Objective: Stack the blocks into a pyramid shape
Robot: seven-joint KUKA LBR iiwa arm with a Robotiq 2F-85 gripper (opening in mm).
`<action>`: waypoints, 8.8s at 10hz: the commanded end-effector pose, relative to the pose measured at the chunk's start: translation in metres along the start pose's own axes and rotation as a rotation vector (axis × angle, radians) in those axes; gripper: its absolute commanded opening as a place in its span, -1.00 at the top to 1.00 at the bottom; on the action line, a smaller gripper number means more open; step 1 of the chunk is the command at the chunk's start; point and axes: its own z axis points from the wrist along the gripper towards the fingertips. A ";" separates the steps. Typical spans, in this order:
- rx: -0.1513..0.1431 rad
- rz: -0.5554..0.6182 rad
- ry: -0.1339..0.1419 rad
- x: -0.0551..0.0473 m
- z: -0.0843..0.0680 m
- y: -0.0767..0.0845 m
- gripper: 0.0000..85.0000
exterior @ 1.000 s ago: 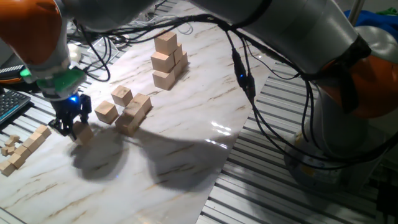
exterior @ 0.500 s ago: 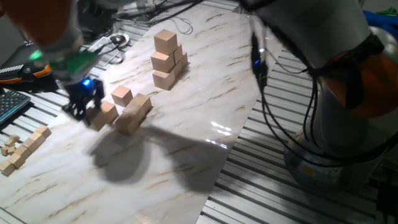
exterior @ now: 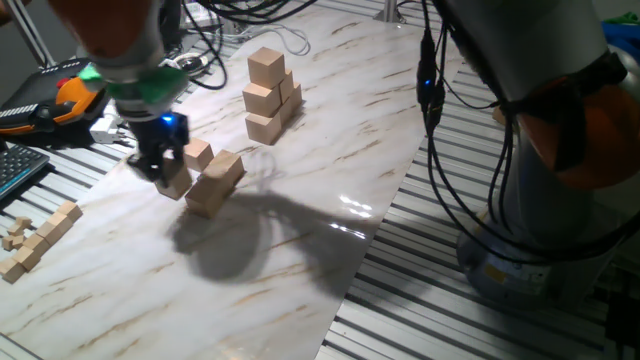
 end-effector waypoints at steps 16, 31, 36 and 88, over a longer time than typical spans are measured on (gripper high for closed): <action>-0.013 -0.007 0.029 0.016 0.021 -0.033 1.00; -0.005 0.051 0.032 0.015 0.021 -0.030 -0.20; -0.003 0.060 0.029 0.012 0.017 -0.027 -0.60; 0.029 0.016 -0.021 -0.083 0.068 -0.019 -0.60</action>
